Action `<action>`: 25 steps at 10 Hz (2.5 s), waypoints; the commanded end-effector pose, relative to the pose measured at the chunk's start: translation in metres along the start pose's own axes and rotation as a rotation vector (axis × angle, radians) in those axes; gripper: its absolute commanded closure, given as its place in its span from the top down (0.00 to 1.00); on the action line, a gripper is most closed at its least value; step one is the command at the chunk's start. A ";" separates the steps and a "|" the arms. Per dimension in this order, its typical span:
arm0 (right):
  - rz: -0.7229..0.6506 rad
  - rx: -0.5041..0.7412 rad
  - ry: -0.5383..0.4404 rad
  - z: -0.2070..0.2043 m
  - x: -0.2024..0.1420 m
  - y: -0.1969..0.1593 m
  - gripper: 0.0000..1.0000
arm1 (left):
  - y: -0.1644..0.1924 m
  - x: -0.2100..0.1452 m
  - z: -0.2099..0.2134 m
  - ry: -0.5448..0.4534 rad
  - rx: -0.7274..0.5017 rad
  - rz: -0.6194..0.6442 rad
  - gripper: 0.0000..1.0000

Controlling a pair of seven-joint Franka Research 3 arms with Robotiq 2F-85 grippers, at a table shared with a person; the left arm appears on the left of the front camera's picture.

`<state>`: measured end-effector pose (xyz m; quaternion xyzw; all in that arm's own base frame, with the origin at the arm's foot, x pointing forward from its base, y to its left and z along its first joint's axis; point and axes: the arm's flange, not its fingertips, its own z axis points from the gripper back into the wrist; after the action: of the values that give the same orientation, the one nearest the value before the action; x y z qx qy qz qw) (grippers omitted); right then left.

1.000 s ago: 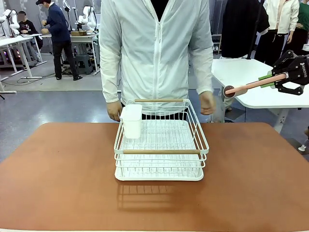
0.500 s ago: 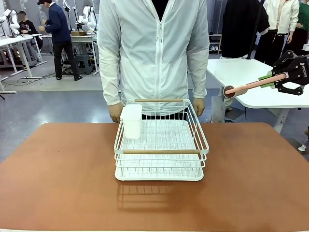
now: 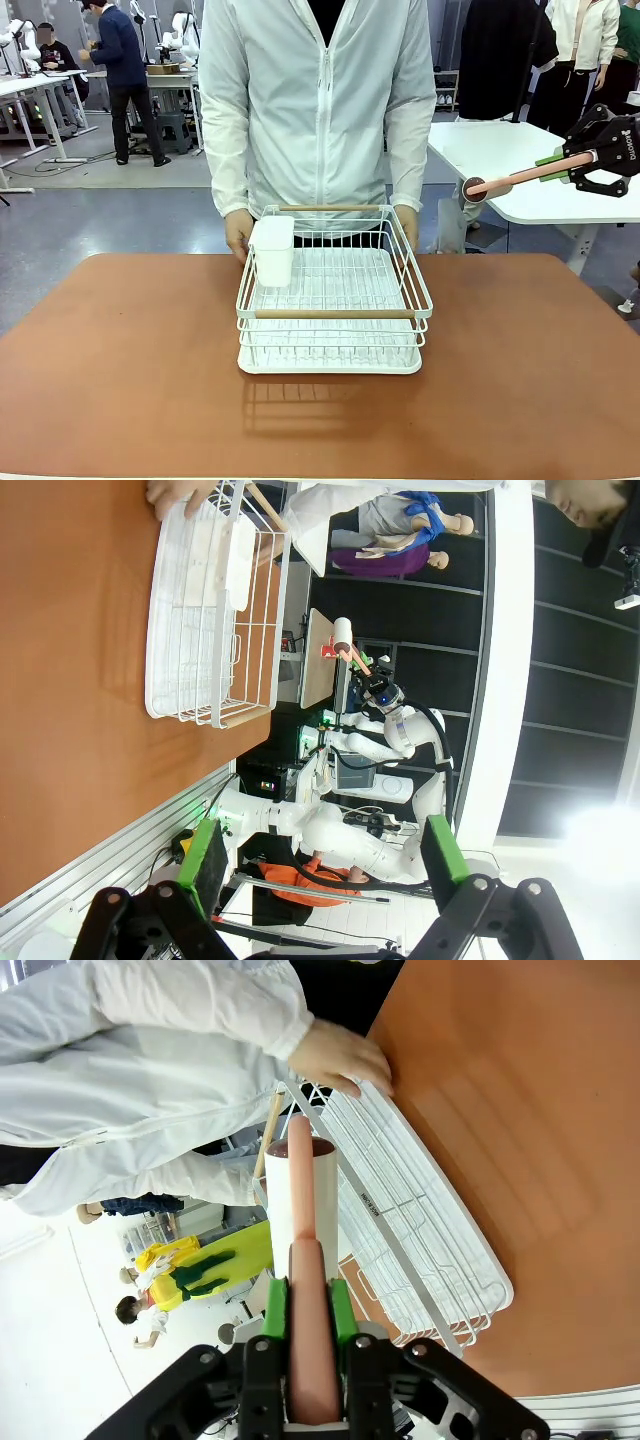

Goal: Clean the table.
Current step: Clean the table with the Lint Roller when the human lifts the Dish drying rack.

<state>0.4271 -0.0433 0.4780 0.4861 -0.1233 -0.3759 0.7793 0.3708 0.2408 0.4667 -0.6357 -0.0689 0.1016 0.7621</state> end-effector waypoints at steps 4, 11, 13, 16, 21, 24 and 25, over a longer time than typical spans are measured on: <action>-0.003 0.002 0.000 0.000 -0.001 0.002 0.00 | -0.001 -0.002 0.002 -0.004 -0.004 -0.002 1.00; -0.003 0.002 0.000 0.000 -0.001 0.002 0.00 | -0.001 -0.002 0.002 -0.004 -0.004 -0.002 1.00; -0.003 0.002 0.000 0.000 -0.001 0.002 0.00 | -0.001 -0.002 0.002 -0.004 -0.004 -0.002 1.00; -0.003 0.002 0.000 0.000 -0.001 0.002 0.00 | -0.001 -0.002 0.002 -0.004 -0.004 -0.002 1.00; -0.003 0.002 0.000 0.000 -0.001 0.002 0.00 | -0.001 -0.002 0.002 -0.004 -0.004 -0.002 1.00; -0.003 0.002 0.000 0.000 -0.001 0.002 0.00 | -0.001 -0.002 0.002 -0.004 -0.004 -0.002 1.00; -0.003 0.002 0.000 0.000 -0.001 0.002 0.00 | -0.001 -0.002 0.002 -0.004 -0.004 -0.002 1.00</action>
<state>0.4271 -0.0433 0.4779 0.4860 -0.1232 -0.3759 0.7793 0.3708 0.2408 0.4667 -0.6357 -0.0689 0.1016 0.7621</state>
